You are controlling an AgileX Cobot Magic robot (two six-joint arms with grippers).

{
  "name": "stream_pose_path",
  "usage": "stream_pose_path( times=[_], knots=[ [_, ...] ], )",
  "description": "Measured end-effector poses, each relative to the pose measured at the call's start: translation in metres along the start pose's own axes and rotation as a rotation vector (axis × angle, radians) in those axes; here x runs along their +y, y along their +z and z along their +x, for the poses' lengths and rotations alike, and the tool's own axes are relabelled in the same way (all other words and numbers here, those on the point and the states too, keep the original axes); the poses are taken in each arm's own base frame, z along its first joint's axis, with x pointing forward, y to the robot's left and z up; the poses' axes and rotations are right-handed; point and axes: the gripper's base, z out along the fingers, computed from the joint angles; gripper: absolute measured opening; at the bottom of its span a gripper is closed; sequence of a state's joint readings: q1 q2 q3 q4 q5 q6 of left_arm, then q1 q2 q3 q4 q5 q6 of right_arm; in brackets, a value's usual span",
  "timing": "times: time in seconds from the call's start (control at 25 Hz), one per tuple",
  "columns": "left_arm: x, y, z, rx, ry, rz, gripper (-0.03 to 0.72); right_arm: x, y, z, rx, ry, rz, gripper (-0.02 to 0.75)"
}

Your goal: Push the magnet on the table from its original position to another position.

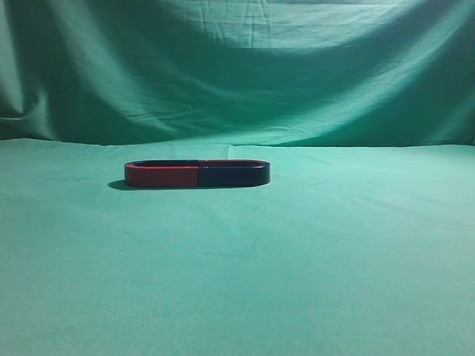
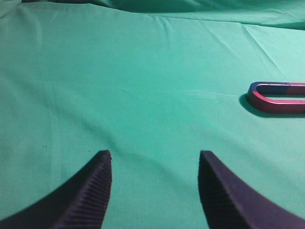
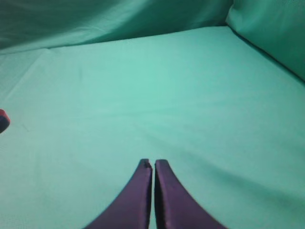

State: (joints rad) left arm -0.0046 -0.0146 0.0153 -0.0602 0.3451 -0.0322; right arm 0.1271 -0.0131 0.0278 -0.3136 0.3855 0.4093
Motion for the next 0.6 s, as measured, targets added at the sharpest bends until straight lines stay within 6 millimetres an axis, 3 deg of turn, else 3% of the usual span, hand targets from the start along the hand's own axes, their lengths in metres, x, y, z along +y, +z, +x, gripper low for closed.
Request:
stream_pose_path(
  times=[0.6],
  knots=[
    [0.0000,0.0000,0.0000,0.000,0.000,0.000,0.372,0.0074,-0.0004,0.0031,0.033,-0.038,-0.081,0.000]
  ],
)
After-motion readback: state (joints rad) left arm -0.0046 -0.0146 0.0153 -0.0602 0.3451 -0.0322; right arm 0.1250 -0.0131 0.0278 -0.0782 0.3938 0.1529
